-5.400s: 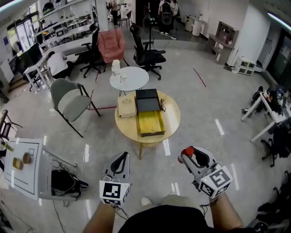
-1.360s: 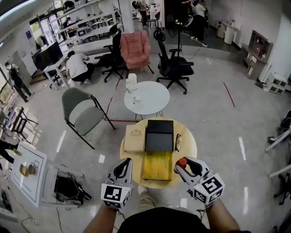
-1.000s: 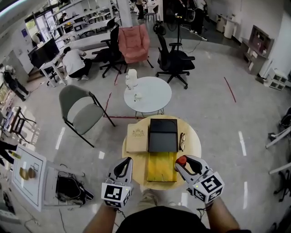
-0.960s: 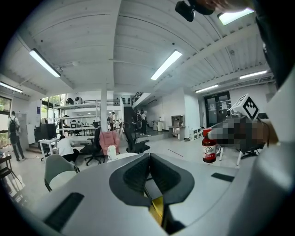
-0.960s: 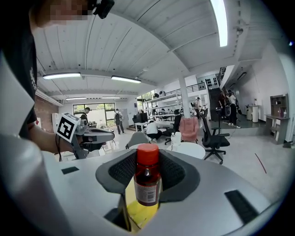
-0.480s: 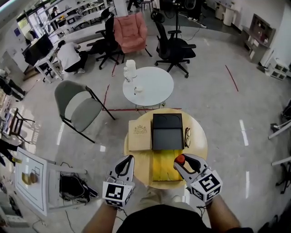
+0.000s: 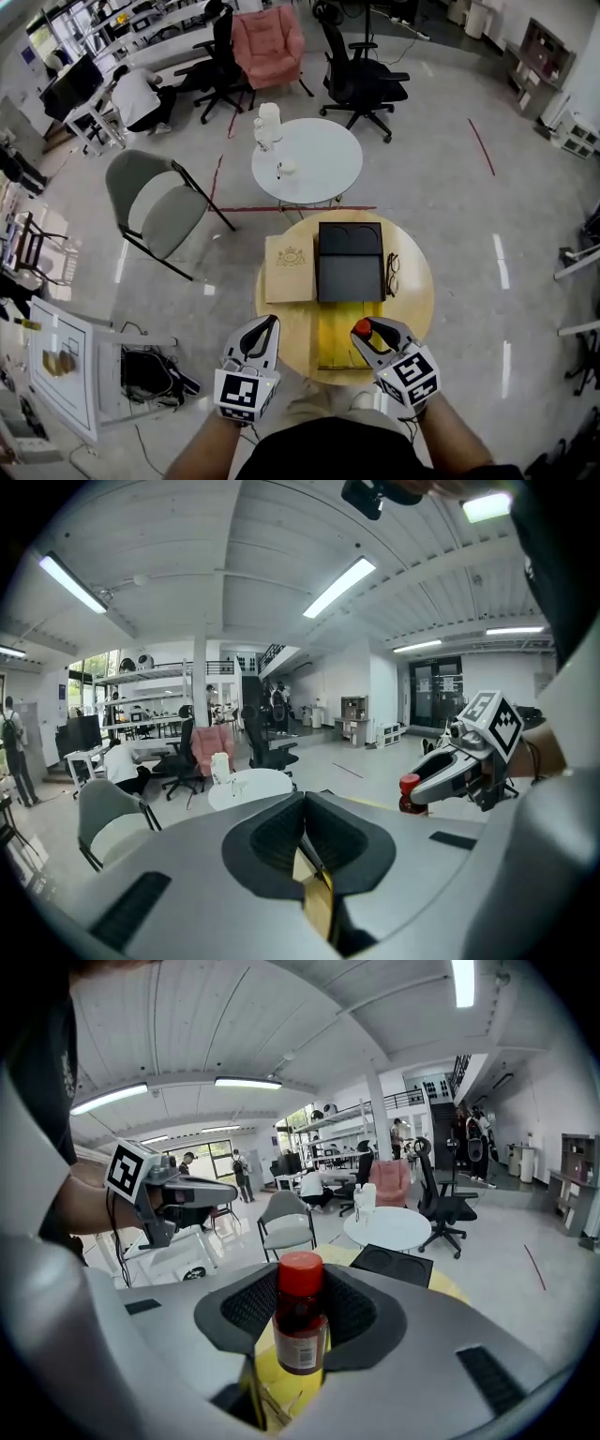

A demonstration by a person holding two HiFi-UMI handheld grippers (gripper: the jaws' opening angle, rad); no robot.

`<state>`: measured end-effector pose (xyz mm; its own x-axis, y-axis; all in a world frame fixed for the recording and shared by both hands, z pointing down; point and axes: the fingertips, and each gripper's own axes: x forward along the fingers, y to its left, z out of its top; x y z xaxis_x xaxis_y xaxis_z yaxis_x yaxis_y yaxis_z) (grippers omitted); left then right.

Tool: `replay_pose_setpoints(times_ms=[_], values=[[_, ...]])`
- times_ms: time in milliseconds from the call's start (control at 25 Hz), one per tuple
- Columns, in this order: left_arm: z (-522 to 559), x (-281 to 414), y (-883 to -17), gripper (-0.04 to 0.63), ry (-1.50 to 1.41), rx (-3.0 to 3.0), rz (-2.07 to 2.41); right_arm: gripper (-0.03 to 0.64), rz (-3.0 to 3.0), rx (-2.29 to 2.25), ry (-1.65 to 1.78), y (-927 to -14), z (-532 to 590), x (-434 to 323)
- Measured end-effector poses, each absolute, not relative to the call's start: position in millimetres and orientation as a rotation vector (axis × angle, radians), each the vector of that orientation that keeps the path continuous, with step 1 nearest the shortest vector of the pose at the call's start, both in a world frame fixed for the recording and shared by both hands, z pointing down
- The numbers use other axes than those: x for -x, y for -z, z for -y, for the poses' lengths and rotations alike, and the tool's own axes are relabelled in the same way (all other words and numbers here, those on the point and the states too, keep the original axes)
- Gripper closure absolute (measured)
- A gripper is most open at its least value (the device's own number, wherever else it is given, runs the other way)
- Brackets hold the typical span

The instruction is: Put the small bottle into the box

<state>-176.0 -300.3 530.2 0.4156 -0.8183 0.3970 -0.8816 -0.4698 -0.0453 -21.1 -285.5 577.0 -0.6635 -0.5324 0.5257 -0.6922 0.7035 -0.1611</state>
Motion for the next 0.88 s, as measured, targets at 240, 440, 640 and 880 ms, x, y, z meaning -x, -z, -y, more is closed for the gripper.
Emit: replay_pose_setpoints(times_ms=[240,440,640,880], values=[[302,180,-542,0.577,-0.558,-2.468,1.505,0.463,2.398,-0.910,-0.520,-618,288,23],[301,186,-548,0.577,-0.565,-2.448,1.512,0.463,2.349,-0.890,-0.537,-647,292,23],[303,190,-550,0.577,-0.574,-2.433,1.520,0.465,2.300,-0.872,-0.562,-676,295,21],[305,195,-557,0.577,-0.581,-2.410,1.524,0.465,2.236,-0.820,-0.596,-712,294,20]])
